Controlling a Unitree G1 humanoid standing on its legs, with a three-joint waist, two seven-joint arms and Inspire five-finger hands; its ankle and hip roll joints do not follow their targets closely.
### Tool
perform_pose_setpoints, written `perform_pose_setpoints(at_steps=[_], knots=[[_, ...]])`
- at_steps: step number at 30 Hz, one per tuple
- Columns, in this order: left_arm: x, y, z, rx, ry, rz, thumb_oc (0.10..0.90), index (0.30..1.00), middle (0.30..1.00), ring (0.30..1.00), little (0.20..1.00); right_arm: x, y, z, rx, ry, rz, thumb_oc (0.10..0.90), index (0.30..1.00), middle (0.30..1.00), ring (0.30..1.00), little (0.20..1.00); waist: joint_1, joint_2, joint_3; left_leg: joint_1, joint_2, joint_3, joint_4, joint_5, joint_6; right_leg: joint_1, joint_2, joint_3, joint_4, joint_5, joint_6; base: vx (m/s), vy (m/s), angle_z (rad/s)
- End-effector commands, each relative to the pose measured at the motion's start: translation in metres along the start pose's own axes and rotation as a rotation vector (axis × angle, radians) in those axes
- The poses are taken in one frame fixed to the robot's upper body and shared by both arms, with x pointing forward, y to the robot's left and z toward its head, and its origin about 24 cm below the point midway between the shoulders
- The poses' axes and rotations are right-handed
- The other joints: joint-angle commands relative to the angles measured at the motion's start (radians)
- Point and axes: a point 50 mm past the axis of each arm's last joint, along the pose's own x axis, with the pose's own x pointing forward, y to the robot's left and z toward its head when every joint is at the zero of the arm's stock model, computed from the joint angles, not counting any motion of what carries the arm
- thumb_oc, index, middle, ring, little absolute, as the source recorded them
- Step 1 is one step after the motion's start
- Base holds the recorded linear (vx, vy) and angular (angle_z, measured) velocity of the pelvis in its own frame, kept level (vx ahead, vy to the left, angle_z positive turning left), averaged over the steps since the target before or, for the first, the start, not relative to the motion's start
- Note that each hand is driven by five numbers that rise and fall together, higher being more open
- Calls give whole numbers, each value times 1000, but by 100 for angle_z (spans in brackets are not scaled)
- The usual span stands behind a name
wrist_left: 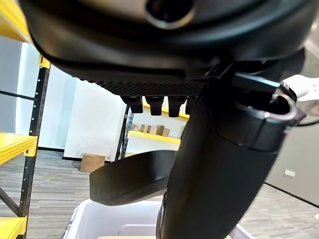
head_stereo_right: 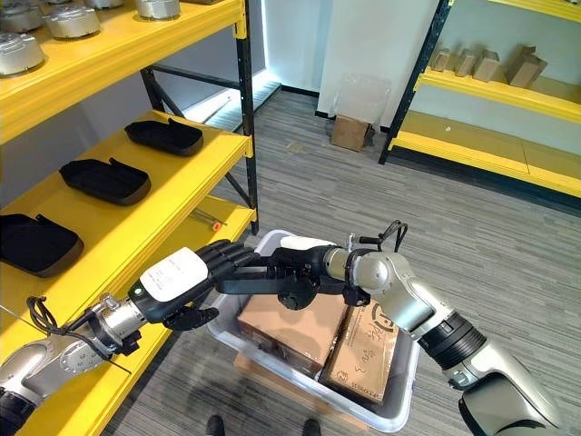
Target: Move parts from the plastic box to the shelf.
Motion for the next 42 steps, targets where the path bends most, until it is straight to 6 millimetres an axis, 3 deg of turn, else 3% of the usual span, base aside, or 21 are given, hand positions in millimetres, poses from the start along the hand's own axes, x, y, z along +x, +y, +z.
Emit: perform_pose_setpoints(at_steps=[1,12,18,28,37,42], knots=[[25,36,-1,60,-86,191,900,1000,1000,1000,1000,-8,-63,63,-191,-238,-191,400,300,300,300,300,8,-4,-41,61,69,51,-8,-62,-34,-3,-77,-37,-1,-1,102,0,0,0],[50,31,11,-4,-157,171,900,1000,1000,1000,1000,18,-44,90,-201,-336,-101,400,300,300,300,300,15,4,-37,57,69,44,-8,-59,-32,-2,-78,-35,2,-5,97,-6,1,0],[55,29,8,33,-144,153,900,1000,1000,1000,1000,27,-37,103,-205,-396,-55,400,300,300,300,300,19,9,-37,55,68,38,-8,-59,-32,-1,-79,-34,1,-6,97,0,0,0],[49,33,-5,73,-92,173,900,1000,1000,1000,1000,34,-35,90,-253,-292,-59,400,300,300,300,300,27,3,-47,63,69,38,-8,-60,-33,8,-79,-38,-1,-6,98,-7,1,0],[40,29,-8,33,-65,164,900,1000,1000,1000,1000,26,-47,80,-222,-246,-171,400,300,300,300,300,24,-1,-43,66,70,41,-8,-59,-35,7,-78,-34,-1,-4,98,0,0,0],[31,29,-11,33,-43,164,900,1000,1000,1000,1000,16,-57,61,-138,-189,-246,400,300,300,300,300,16,1,-46,69,67,46,-8,-62,-33,7,-81,-32,-1,-2,101,0,0,0]])
